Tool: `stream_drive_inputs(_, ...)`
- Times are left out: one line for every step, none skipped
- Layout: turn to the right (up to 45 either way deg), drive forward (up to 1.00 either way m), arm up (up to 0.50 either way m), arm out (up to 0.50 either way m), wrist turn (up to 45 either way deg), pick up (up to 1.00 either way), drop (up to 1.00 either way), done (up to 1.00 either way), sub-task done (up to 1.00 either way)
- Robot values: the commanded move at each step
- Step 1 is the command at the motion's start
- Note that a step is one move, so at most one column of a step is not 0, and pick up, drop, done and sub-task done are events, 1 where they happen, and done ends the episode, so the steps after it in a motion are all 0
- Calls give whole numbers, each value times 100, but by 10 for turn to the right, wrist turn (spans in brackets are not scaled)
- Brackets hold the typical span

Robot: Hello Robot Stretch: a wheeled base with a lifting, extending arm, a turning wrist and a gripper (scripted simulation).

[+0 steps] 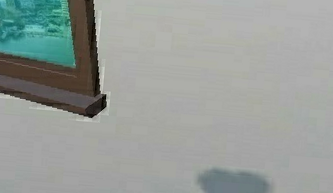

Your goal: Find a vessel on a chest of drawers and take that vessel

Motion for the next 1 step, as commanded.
stream_drive_inputs(0,0,0,0,450,0,0,0,0)
